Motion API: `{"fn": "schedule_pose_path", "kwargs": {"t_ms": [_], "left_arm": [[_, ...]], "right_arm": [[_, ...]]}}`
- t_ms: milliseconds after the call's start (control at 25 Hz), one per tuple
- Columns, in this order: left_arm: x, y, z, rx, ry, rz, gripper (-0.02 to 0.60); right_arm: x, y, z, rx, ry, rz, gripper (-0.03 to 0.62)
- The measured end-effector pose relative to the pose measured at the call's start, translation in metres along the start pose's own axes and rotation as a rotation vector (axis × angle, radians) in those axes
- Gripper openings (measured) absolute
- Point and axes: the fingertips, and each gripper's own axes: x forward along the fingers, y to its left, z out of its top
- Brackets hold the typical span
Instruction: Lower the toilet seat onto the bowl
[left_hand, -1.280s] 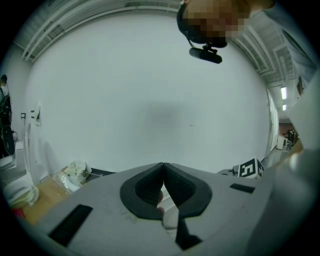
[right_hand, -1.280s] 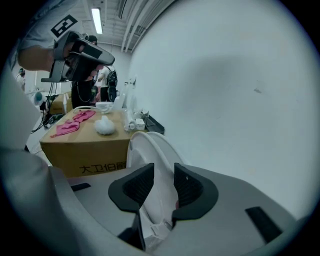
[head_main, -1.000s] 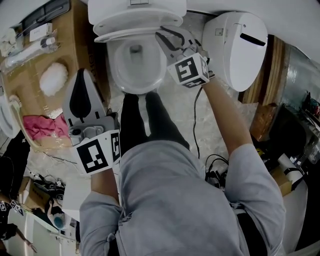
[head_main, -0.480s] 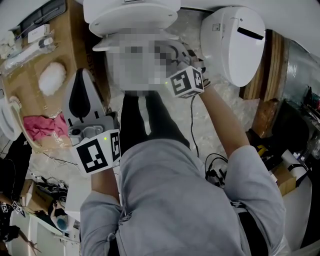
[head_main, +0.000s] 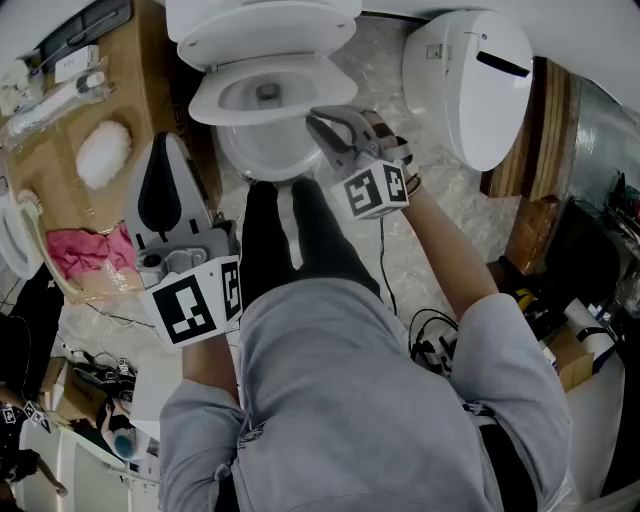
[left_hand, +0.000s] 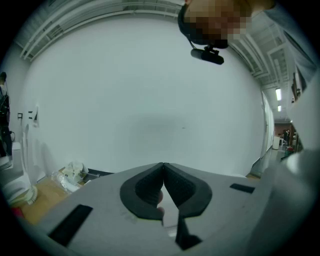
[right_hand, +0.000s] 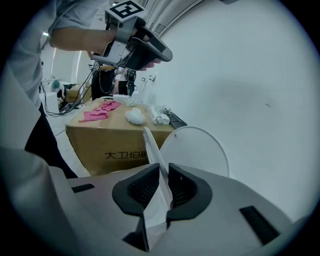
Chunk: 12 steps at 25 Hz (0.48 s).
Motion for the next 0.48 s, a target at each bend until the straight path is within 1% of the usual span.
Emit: {"fn": "schedule_pose_path", "kwargs": {"t_ms": [480], "left_arm": [[0.004,-0.005,-0.016,-0.004,0.029,-0.007,0.0]], "right_arm": [[-0.012,0.053,-0.02,0.063,0.021,0.044,0.051]]}}
